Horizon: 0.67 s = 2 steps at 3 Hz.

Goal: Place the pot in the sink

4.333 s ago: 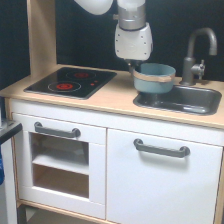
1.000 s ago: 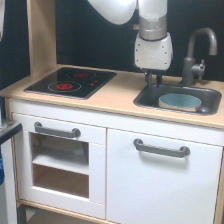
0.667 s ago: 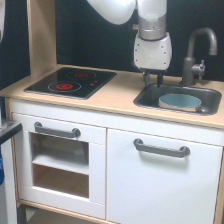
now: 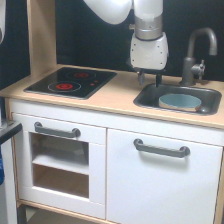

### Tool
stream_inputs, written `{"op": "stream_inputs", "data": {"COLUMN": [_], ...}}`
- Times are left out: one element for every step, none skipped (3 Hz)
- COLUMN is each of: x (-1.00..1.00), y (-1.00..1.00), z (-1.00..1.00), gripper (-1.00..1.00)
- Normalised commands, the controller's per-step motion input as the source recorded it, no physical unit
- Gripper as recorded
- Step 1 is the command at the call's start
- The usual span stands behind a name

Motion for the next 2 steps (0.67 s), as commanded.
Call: {"op": "stream_inputs", "data": {"x": [-0.29, -0.29], "y": [-0.10, -0.08], "z": [0.55, 0.54], "gripper": [1.00, 1.00]}}
